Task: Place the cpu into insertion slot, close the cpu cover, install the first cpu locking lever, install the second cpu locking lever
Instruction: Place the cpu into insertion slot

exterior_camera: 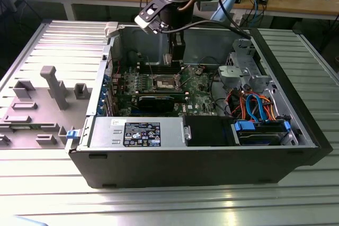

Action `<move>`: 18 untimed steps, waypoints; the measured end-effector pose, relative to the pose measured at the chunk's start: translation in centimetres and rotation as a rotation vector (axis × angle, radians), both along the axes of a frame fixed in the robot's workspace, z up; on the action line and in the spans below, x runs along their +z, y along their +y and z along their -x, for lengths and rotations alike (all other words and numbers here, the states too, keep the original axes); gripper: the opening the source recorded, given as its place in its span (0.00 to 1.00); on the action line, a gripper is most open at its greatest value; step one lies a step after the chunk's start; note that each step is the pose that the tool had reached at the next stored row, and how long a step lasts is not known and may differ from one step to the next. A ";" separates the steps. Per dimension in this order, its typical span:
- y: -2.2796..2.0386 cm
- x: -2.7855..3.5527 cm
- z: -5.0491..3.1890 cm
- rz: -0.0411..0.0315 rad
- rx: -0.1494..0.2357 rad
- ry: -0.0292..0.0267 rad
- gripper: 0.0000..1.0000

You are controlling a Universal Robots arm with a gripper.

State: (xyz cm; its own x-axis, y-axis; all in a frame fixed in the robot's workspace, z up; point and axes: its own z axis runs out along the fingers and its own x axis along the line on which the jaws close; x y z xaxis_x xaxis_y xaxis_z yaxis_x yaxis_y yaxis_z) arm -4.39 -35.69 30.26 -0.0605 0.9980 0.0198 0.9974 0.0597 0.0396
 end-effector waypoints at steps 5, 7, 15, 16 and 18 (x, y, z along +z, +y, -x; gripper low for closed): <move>0.06 -0.03 0.09 0.0000 0.000 0.0000 0.55; 0.10 -0.04 0.15 0.0001 0.000 -0.0001 0.55; 0.26 -0.12 0.37 0.0000 0.000 -0.0001 0.55; 0.27 -0.13 0.37 0.0000 0.000 0.0000 0.55; 0.31 -0.14 0.40 0.0000 0.000 0.0000 0.55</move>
State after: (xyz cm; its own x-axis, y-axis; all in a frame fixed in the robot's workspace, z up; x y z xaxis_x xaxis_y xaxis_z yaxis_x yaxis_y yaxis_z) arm -4.78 -35.39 30.12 -0.0605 0.9980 0.0198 0.9974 0.0597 0.0397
